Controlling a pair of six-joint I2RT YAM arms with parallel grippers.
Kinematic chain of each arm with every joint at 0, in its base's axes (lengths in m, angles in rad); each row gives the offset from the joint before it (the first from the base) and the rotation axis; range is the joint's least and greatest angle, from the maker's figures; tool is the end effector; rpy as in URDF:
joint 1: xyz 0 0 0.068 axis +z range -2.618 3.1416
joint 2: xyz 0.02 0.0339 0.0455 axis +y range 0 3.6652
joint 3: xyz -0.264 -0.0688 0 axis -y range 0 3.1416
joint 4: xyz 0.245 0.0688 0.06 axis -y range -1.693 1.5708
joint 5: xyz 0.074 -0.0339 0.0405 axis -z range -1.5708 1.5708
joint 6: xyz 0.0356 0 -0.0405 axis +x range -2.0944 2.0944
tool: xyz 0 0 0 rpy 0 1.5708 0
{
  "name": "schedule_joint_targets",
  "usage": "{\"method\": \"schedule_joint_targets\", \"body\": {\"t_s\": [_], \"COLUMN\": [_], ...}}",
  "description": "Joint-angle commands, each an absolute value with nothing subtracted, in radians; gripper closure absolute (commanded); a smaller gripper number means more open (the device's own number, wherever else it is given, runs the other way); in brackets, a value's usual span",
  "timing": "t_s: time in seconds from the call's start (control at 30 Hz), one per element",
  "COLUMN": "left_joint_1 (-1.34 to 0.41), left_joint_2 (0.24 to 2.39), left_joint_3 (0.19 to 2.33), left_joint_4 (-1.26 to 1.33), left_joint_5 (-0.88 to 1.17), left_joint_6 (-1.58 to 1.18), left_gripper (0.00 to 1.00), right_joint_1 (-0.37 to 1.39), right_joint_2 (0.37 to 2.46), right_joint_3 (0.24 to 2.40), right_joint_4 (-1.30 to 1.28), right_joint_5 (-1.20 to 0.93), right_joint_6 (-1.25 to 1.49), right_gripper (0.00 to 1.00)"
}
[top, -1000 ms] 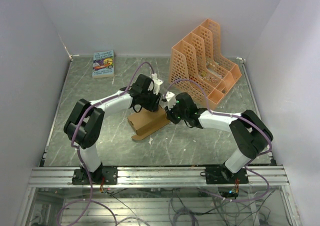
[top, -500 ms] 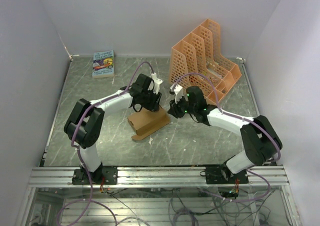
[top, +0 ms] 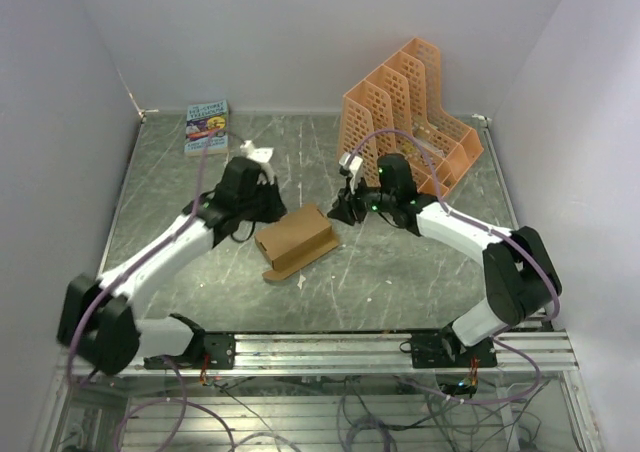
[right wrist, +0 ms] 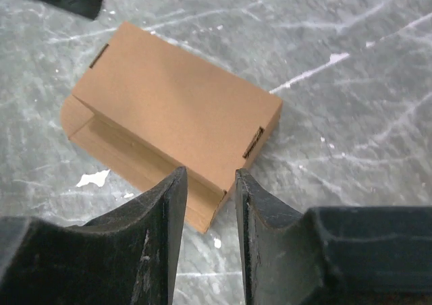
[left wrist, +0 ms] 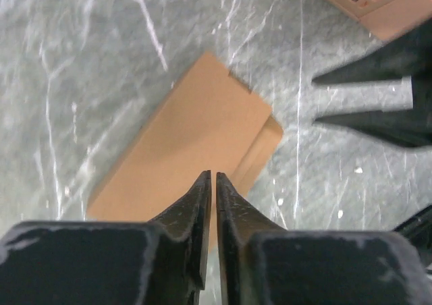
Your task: Fold the paper box
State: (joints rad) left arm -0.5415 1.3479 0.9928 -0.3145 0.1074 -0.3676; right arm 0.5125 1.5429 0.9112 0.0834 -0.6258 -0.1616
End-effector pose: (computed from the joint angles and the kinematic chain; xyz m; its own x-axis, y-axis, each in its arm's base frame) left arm 0.2534 -0.1569 0.2741 -0.7064 0.0079 -0.7078 0.3543 0.8696 -0.3439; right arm 0.2805 0.1817 0.2275 -0.3143 -0.3265 -0.8914 -0.8953 0.4141 0.1640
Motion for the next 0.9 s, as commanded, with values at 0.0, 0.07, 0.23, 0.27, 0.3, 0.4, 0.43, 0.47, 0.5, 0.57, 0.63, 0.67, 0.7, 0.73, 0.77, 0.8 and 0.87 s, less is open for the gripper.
{"method": "schedule_joint_targets", "body": {"t_s": [0.0,0.07,0.23,0.27,0.3,0.4,0.43,0.47,0.5,0.57,0.63,0.67,0.7,0.73,0.77,0.8,0.87], "left_joint_1": [-0.535,-0.537,-0.533,-0.528,-0.515,-0.46,-0.447,-0.438,-0.425,-0.399,-0.39,-0.39,-0.39,-0.39,-0.39,-0.39,-0.388], "left_joint_2": [1.115,0.995,0.904,0.946,0.999,1.175,1.227,1.268,1.312,1.396,1.491,1.534,1.582,1.605,1.615,1.614,1.591], "left_joint_3": [0.753,0.664,0.758,0.794,0.83,0.882,0.897,0.912,0.925,0.957,1.0,1.016,1.028,1.031,1.023,1.005,0.968], "left_joint_4": [-0.344,-0.358,-0.565,-0.573,-0.56,-0.475,-0.445,-0.411,-0.382,-0.335,-0.325,-0.326,-0.33,-0.331,-0.331,-0.326,-0.316], "left_joint_5": [0.088,0.119,-0.089,-0.125,-0.127,-0.036,-0.015,0.013,0.044,0.127,0.202,0.233,0.254,0.268,0.267,0.261,0.245], "left_joint_6": [-0.663,-0.741,-0.678,-0.629,-0.589,-0.494,-0.472,-0.444,-0.417,-0.378,-0.341,-0.327,-0.318,-0.312,-0.314,-0.32,-0.336], "left_gripper": [0.87,0.86,0.32,0.2,0.13,0.09,0.09,0.09,0.1,0.12,0.15,0.17,0.19,0.2,0.2,0.2,0.2], "right_joint_1": [0.514,0.548,0.658,0.663,0.665,0.664,0.659,0.648,0.627,0.6,0.575,0.56,0.551,0.549,0.552,0.561,0.576], "right_joint_2": [1.591,1.604,1.515,1.49,1.491,1.534,1.536,1.53,1.519,1.499,1.497,1.5,1.507,1.515,1.53,1.546,1.586], "right_joint_3": [0.99,1.041,0.97,0.898,0.884,0.951,0.968,0.973,0.972,0.951,0.919,0.905,0.898,0.897,0.897,0.899,0.918], "right_joint_4": [-0.009,-0.062,-0.092,-0.044,-0.053,-0.277,-0.346,-0.413,-0.467,-0.515,-0.491,-0.45,-0.41,-0.377,-0.32,-0.284,-0.238], "right_joint_5": [-0.743,-0.821,-0.994,-1.009,-1.024,-0.983,-0.965,-0.963,-0.964,-0.948,-0.903,-0.886,-0.868,-0.842,-0.805,-0.786,-0.763], "right_joint_6": [-0.277,-0.358,-0.67,-0.718,-0.769,-0.922,-0.951,-0.995,-1.034,-1.08,-1.039,-0.989,-0.944,-0.906,-0.865,-0.828,-0.792], "right_gripper": [0.64,0.61,0.34,0.23,0.16,0.16,0.18,0.2,0.24,0.36,0.48,0.59,0.7,0.82,0.94,1.0,1.0]}}
